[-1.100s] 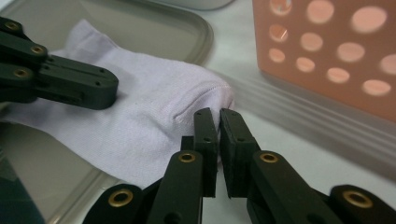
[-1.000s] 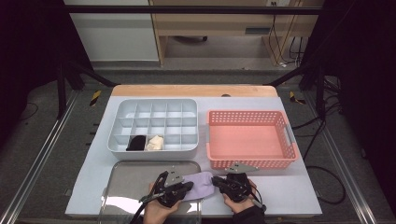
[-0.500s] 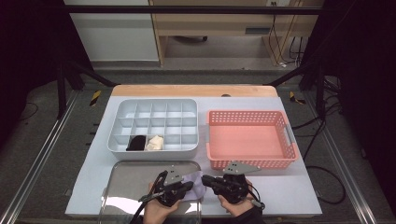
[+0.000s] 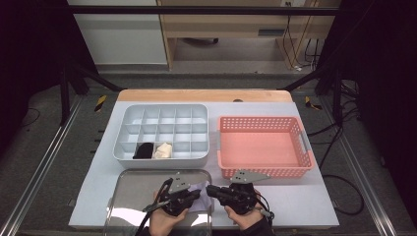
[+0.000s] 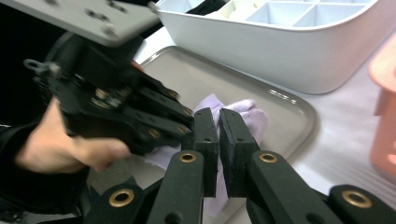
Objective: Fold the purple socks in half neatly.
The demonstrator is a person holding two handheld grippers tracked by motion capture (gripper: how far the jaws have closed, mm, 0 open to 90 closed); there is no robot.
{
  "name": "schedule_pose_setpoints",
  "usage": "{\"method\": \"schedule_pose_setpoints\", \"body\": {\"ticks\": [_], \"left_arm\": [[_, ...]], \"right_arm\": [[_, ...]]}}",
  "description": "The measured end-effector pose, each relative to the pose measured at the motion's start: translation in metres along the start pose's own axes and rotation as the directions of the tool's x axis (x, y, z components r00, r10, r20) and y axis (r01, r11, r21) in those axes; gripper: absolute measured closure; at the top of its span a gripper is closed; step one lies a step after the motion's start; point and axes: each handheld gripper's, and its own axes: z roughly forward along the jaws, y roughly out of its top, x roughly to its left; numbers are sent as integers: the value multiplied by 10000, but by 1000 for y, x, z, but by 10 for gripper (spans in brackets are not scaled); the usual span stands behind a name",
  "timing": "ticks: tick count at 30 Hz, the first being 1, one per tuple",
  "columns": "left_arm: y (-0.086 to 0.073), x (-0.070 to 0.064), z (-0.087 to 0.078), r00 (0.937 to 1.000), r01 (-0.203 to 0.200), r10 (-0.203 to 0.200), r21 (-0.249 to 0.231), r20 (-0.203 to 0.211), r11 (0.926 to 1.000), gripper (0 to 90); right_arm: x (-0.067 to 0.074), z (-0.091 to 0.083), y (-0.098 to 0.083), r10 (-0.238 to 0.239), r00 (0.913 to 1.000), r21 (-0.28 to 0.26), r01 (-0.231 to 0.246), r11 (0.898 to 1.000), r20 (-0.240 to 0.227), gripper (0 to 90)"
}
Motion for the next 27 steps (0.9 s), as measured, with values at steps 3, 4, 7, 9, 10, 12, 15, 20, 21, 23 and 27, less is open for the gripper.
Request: {"method": "schedule_pose_setpoints", "body": {"ticks": [3,4,7,9,10,12,15,20,21,23,27], "left_arm": [[-1,9,-16,9998,110,-114,-223,-186,9997,894],[-2,12,-22,9994,182,-190,-285,-281,9994,893],[-8,25,-42,9967,355,-388,-472,-710,9983,893],[-16,33,-55,9927,413,-467,-501,-1113,9979,893],[-21,37,-61,9908,480,-536,-474,-1246,9977,893],[-30,41,-68,9875,523,-578,-415,-1466,9978,893],[-40,45,-71,9874,635,-636,-49,-1446,9980,893],[-42,42,-61,9906,473,-424,353,-1299,9983,894],[-42,41,-61,9911,413,-358,408,-1279,9983,894],[-42,40,-59,9921,386,-328,461,-1213,9982,893],[-43,39,-57,9928,296,-225,587,-1179,9978,894]], "right_arm": [[-1,-1,0,39,9999,-17,-39,10000,105,864],[-1,-1,1,29,9999,-15,-29,10000,127,864],[0,-1,2,-25,9999,-30,26,10000,141,863],[2,0,4,-70,9999,-51,71,10000,122,863],[3,0,4,-111,9999,-43,111,9999,119,863],[5,2,6,-136,9998,-41,137,9999,110,863],[9,10,9,-287,9996,63,286,9996,70,863],[18,25,13,-611,9981,308,611,9977,2,862],[20,28,14,-688,9976,386,689,9969,-37,862],[24,35,16,-853,9963,532,856,9949,-77,861],[31,51,16,-1119,9936,944,1131,9891,-175,860]]}}
